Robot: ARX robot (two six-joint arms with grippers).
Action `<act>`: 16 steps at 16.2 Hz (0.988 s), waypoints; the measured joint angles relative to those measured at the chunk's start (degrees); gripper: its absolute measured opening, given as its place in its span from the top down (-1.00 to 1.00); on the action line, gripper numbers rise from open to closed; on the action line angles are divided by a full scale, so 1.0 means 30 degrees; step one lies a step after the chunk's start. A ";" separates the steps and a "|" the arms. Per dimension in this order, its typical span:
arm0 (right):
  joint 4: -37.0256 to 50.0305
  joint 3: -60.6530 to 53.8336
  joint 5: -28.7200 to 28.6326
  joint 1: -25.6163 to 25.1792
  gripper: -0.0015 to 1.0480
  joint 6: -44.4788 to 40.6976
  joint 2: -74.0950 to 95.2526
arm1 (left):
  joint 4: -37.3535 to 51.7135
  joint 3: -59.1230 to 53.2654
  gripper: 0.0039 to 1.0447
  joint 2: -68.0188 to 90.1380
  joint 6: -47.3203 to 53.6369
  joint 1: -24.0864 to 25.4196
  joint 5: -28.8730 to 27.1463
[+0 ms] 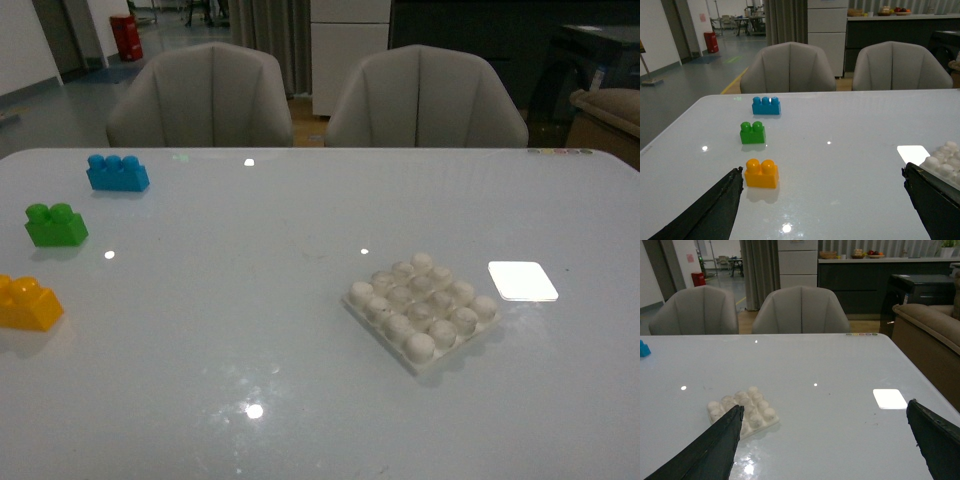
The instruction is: Insert yellow block into base center
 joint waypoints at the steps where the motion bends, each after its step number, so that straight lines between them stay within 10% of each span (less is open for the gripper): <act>1: 0.0000 0.0000 0.0000 0.0000 -0.87 0.0000 0.0000 | 0.0000 0.0000 -0.88 0.0000 0.0000 0.0000 0.0000; 16: -0.0007 0.0000 0.0000 0.0000 -0.87 0.0000 0.0000 | 0.0000 0.0000 -0.88 0.0000 0.0000 0.0000 0.0000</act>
